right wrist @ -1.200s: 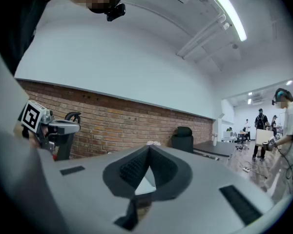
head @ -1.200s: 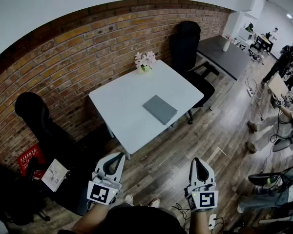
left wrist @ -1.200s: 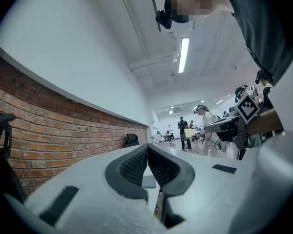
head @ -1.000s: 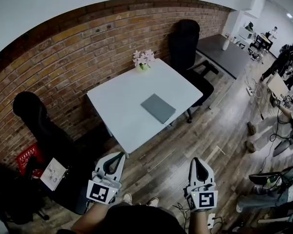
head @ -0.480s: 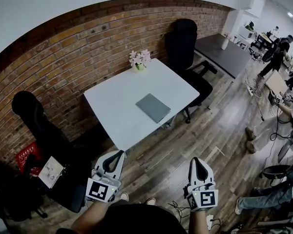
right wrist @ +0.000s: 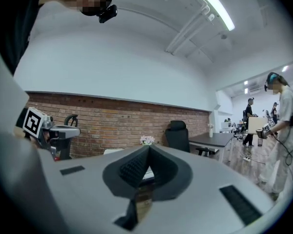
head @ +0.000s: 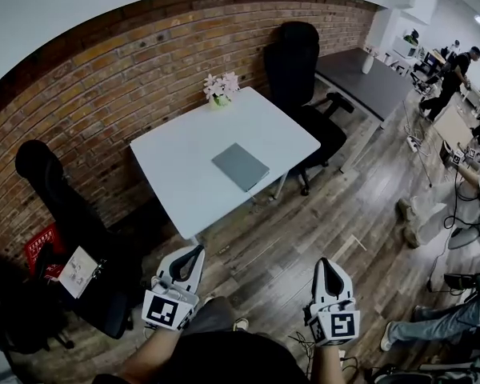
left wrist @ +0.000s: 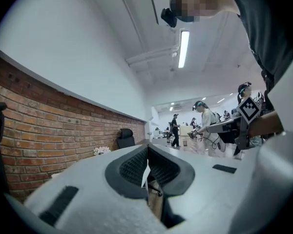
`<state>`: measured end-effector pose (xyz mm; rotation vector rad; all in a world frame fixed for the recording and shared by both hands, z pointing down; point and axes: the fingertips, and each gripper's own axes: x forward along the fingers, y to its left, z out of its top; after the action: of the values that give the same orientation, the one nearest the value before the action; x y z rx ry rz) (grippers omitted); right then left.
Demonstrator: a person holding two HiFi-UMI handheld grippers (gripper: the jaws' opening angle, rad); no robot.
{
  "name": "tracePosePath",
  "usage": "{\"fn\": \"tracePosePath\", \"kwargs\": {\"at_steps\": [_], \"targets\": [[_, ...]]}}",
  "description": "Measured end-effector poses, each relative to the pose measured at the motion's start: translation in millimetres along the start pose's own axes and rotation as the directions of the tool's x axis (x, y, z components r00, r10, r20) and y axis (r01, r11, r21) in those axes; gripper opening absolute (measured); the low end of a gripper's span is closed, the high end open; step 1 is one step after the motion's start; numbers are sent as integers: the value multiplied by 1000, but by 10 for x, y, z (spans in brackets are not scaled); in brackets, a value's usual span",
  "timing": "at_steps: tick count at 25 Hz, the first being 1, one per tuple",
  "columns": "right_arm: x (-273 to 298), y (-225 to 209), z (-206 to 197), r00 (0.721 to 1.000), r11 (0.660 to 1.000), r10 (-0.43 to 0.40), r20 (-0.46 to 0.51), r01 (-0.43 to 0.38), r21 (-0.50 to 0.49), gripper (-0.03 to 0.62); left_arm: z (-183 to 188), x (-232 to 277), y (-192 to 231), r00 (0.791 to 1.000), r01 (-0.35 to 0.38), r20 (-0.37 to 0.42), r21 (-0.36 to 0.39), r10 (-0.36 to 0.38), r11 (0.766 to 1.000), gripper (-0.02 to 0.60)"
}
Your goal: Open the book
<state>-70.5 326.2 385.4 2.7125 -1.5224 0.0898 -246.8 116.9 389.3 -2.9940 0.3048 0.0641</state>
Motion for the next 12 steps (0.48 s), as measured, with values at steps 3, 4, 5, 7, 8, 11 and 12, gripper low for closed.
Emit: {"fn": "tracePosePath", "kwargs": {"at_steps": [3, 4, 5, 7, 8, 11, 12], "targets": [[-11, -82, -86, 1000, 1000, 5, -6, -5, 1, 11, -11, 106, -44, 1000, 2, 2, -2, -2, 1000, 25], [-5, -104, -124, 1000, 1000, 14, 0, -14, -1, 11, -17, 148, -59, 1000, 6, 1, -1, -6, 1000, 25], [3, -127, -157, 1000, 1000, 19, 5, -19, -1, 11, -32, 192, -78, 1000, 12, -2, -1, -12, 1000, 25], [53, -181, -191, 1000, 1000, 21, 6, -21, -1, 11, -75, 303, -111, 1000, 27, -4, -4, -27, 1000, 25], [98, -210, -200, 1000, 1000, 20, 3, -20, -1, 11, -99, 370, -116, 999, 33, -3, -8, -33, 999, 26], [290, -337, -228, 1000, 1000, 4, -13, -4, -1, 11, -215, 600, -71, 999, 42, -12, -24, -42, 999, 26], [364, -395, -240, 1000, 1000, 2, -15, -2, -3, 11, -262, 688, -41, 999, 41, -16, -32, -41, 999, 25]]}}
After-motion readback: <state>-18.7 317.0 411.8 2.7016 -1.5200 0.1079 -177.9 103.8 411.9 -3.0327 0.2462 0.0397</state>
